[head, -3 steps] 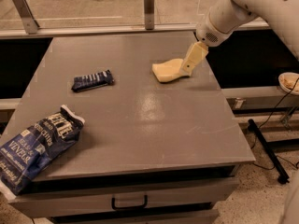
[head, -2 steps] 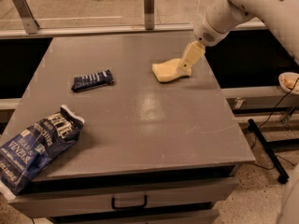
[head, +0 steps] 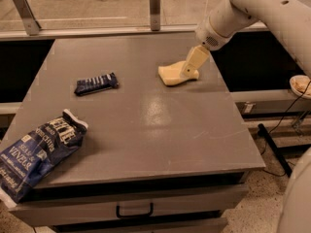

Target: Move sponge near blue chip bag

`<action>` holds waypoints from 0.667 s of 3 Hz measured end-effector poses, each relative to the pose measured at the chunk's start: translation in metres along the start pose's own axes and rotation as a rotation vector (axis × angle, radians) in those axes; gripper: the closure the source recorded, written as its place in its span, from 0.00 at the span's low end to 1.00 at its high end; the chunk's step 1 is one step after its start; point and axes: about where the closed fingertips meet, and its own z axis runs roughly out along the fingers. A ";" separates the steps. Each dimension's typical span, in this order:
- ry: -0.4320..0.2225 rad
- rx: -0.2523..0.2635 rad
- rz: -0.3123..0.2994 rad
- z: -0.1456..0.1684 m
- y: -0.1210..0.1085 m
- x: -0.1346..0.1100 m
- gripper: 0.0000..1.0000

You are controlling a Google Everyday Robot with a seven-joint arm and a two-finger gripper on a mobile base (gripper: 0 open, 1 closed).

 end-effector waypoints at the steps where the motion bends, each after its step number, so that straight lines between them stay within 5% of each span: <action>1: -0.005 -0.034 -0.008 0.012 0.004 0.001 0.00; 2: 0.004 -0.073 -0.032 0.026 0.011 0.002 0.00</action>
Offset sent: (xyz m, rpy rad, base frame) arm 0.0014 0.0169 -0.0364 -0.0198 0.0755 0.0978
